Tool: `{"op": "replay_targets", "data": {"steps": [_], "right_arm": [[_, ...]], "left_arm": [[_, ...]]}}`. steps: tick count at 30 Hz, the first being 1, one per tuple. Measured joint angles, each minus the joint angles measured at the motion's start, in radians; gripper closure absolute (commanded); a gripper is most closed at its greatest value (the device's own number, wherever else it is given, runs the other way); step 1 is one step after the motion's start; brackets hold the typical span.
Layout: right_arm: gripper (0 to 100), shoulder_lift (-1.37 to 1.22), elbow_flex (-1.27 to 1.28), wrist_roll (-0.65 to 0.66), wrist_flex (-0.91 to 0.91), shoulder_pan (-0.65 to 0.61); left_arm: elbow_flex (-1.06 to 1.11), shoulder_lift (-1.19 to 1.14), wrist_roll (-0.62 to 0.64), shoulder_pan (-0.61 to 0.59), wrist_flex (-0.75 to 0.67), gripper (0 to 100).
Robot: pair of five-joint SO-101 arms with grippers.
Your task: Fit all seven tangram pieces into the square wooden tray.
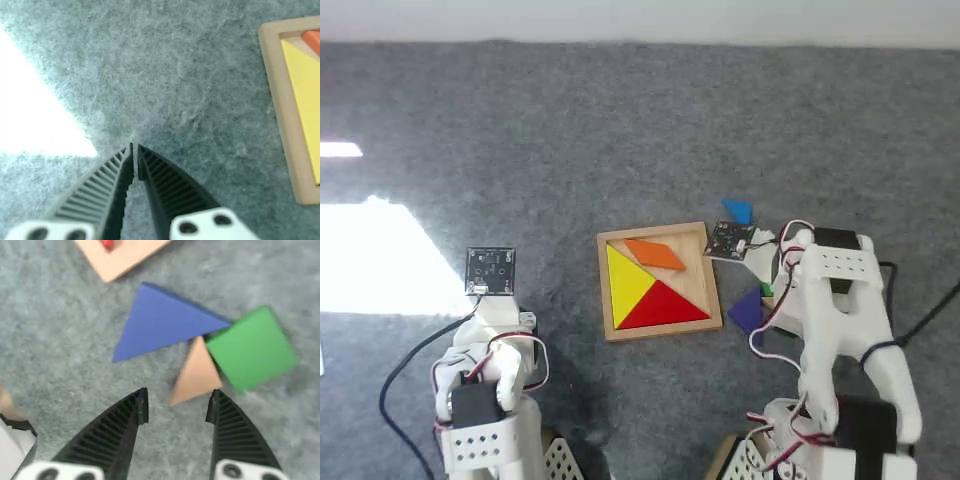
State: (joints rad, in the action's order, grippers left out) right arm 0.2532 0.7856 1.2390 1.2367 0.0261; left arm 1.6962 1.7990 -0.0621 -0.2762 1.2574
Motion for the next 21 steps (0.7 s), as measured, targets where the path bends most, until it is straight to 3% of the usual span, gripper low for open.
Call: {"op": "replay_targets", "data": {"steps": [12,21], "right_arm": [[79.5,-0.163,-0.003,-0.003,-0.166,-0.014],[88.7,-0.193,-0.041,-0.018,-0.167,-0.011]], "left_arm": [[0.000,0.000,0.000,0.000,0.000,99],[0.000,0.000,0.000,0.000,0.000,99]]}}
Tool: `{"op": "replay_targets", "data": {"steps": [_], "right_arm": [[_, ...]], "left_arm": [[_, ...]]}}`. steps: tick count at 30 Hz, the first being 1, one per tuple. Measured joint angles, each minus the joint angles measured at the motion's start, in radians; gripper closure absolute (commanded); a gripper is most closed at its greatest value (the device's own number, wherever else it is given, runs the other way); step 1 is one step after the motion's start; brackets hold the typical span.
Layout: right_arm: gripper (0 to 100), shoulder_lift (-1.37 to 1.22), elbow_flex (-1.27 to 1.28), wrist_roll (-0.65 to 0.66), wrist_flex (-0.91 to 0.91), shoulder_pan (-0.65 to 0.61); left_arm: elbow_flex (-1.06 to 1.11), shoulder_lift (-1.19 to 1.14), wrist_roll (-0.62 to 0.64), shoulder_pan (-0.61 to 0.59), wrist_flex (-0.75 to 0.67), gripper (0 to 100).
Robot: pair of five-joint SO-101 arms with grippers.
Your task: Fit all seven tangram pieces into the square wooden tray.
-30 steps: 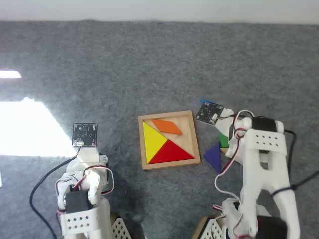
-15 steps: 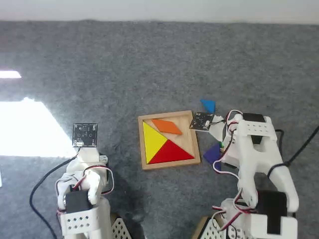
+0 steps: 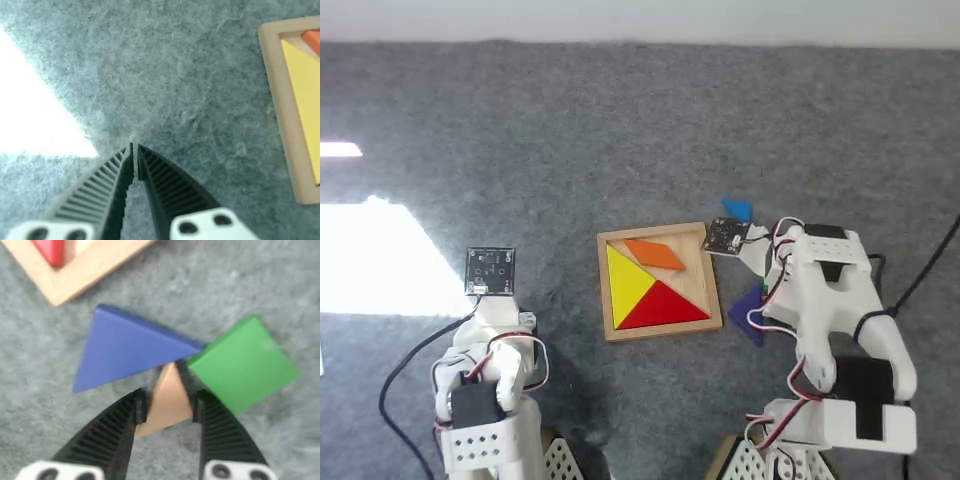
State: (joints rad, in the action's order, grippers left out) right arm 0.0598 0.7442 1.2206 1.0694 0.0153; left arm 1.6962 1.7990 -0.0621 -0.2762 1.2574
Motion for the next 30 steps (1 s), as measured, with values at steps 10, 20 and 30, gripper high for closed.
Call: {"op": "replay_targets", "data": {"steps": [10,20,30], "right_arm": [[97.6,-0.003,-0.086,-0.003,0.158,-0.002],[96.9,0.041,-0.321,-0.023,0.370,-0.044],[84.9,0.115,-0.150,-0.017,0.453,0.026]], "left_arm": [[0.000,0.000,-0.002,0.000,0.000,99],[0.000,0.000,-0.002,0.000,0.000,99],[0.000,0.000,-0.002,0.000,0.000,99]]}}
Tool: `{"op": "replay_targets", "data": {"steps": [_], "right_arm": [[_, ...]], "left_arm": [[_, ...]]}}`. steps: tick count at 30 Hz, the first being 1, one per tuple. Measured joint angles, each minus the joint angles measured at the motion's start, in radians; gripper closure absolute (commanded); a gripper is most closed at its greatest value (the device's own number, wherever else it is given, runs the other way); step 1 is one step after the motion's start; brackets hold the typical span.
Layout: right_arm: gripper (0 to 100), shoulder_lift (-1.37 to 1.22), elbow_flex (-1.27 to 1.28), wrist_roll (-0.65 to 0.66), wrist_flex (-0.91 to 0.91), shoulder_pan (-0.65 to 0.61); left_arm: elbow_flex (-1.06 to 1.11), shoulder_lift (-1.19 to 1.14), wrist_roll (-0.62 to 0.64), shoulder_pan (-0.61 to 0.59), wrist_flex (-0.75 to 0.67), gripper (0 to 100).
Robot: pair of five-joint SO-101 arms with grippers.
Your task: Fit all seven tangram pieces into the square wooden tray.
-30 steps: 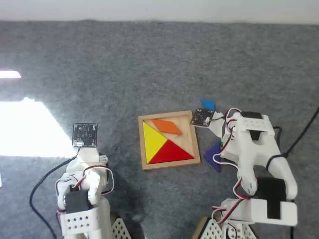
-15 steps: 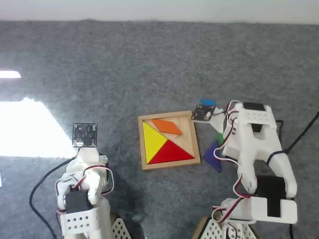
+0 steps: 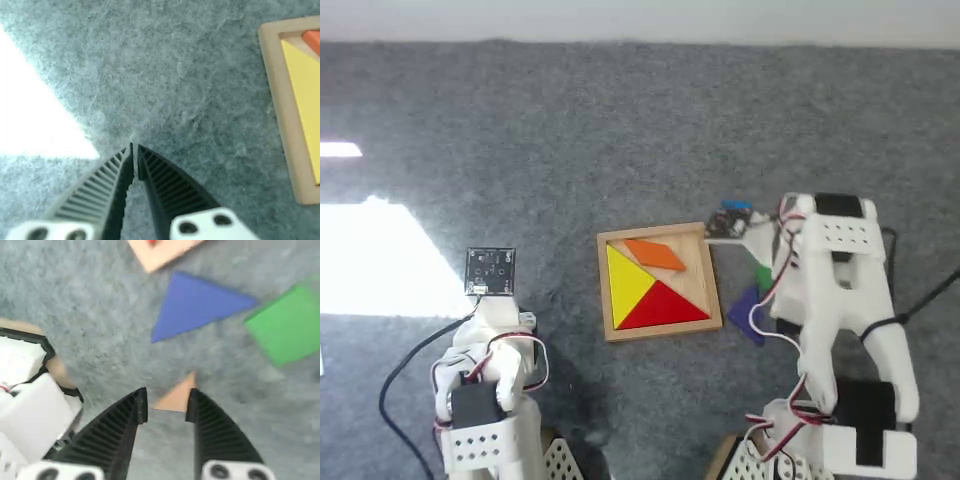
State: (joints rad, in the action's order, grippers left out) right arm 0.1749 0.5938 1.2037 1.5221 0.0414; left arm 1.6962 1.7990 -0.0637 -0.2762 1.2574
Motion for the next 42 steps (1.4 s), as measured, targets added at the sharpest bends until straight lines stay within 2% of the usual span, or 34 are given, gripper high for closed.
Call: {"op": "replay_targets", "data": {"steps": [6,11,17,20,24,33,42], "right_arm": [[86.5,0.000,0.172,-0.080,-0.112,0.081],[86.4,0.015,0.256,-0.215,-0.259,0.080],[86.5,0.009,0.310,-0.284,-0.388,0.069],[87.2,-0.023,0.292,-0.301,-0.391,0.069],[99.3,-0.107,0.216,-0.331,-0.391,0.084],[99.0,-0.213,0.086,-0.385,-0.381,0.103],[99.0,-0.094,-0.235,-0.405,-0.155,0.058]], "left_arm": [[0.000,0.000,0.000,0.000,0.000,99],[0.000,0.000,0.000,0.000,0.000,99],[0.000,0.000,0.000,0.000,0.000,99],[0.000,0.000,0.000,0.000,0.000,99],[0.000,0.000,0.000,0.000,0.000,99],[0.000,0.000,0.000,0.000,0.000,99],[0.000,0.000,0.000,0.000,0.000,99]]}}
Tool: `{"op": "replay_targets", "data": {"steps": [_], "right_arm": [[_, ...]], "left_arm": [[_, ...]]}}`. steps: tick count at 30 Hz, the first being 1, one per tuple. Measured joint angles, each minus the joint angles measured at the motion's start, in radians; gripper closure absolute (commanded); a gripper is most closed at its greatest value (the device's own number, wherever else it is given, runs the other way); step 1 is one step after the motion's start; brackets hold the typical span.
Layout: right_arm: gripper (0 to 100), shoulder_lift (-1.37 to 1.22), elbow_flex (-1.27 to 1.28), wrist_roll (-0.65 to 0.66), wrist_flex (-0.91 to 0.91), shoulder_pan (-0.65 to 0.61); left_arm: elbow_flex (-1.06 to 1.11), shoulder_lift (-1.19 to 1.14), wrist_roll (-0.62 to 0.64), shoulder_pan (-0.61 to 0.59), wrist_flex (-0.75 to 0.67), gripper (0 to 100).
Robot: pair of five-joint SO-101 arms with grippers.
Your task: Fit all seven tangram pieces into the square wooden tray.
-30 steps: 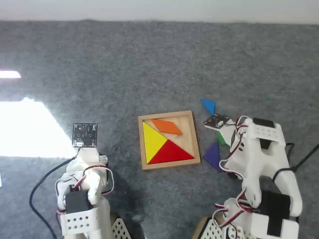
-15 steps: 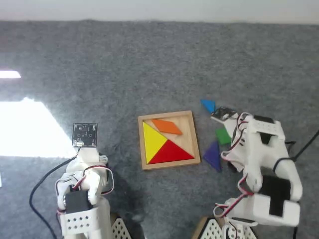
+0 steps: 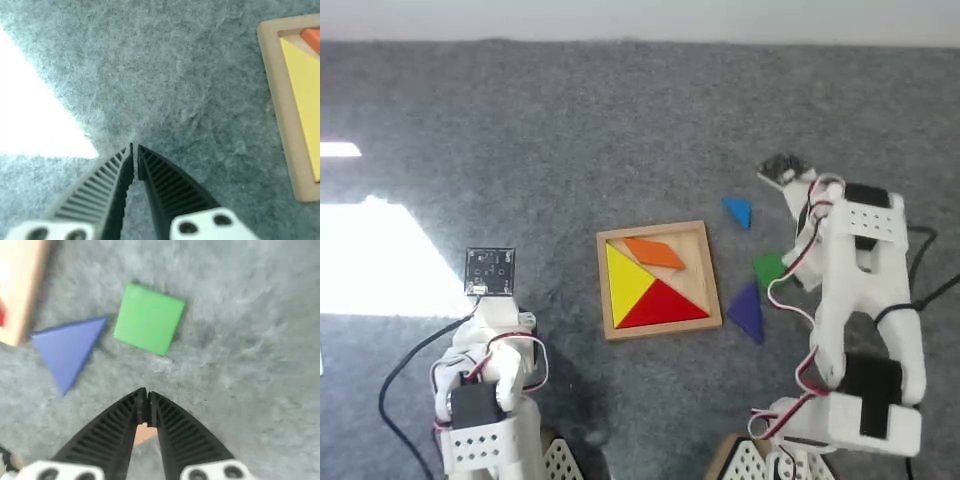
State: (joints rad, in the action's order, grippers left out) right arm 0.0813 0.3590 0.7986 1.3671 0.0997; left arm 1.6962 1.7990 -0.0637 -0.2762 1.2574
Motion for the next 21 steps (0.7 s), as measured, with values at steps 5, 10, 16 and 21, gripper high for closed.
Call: {"op": "replay_targets", "data": {"steps": [5,10,16,21], "right_arm": [[97.8,0.017,-0.080,0.002,0.095,-0.112],[86.1,0.018,-0.032,-0.008,0.236,-0.141],[91.2,0.207,0.313,-0.094,0.049,0.029],[88.5,0.430,0.577,-0.252,-0.133,-0.078]], "left_arm": [[0.000,0.000,0.000,0.000,0.000,99],[0.000,0.000,0.000,0.000,0.000,99],[0.000,0.000,0.000,0.000,0.000,99],[0.000,0.000,0.000,0.000,0.000,99]]}}
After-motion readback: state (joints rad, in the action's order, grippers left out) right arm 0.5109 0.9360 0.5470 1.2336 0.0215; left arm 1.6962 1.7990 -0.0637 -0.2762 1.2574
